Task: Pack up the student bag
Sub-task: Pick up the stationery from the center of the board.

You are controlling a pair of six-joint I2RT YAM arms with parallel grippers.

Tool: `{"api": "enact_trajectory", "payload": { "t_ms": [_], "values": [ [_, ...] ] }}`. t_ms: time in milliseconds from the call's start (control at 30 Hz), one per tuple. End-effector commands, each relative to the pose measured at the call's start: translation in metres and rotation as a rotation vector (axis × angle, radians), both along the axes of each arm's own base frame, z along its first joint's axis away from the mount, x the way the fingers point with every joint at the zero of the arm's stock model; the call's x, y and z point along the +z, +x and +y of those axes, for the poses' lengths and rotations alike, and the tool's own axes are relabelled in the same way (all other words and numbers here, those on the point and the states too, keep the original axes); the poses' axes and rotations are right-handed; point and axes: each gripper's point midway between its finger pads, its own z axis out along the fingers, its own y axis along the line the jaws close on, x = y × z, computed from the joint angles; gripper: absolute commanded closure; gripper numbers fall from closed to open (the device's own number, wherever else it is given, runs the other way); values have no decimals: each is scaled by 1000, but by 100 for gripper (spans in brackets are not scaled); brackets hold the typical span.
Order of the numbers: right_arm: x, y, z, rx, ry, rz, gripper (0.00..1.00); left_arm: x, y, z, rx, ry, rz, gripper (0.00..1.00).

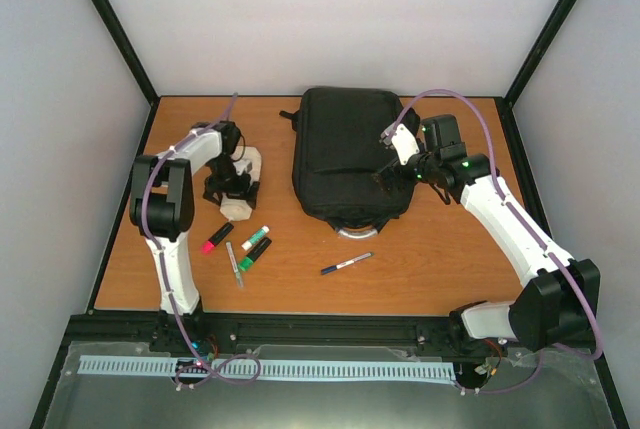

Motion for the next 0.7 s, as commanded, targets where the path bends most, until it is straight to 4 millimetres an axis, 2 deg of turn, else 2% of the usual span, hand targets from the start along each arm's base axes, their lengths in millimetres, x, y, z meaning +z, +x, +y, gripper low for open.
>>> {"api": "enact_trajectory", "payload": {
  "t_ms": [0,133,267,333,500,667],
  "values": [
    [1,1,2,8,2,-3,0,-13,1,8,-35,124,2,0],
    [1,0,1,9,-1,-5,0,-14,0,13,-43,165,2,2],
    [1,-2,4,50,-4,-9,0,-10,2,14,-68,168,-8,23],
    [-1,-5,8,97,-13,-8,4,-3,4,9,-84,142,-18,29],
    [-7,-17,23,299,-75,-34,20,27,15,0,-98,80,-96,41],
    [-38,-19,28,403,-232,-70,23,65,18,-10,-132,14,-206,41]
  ]
}}
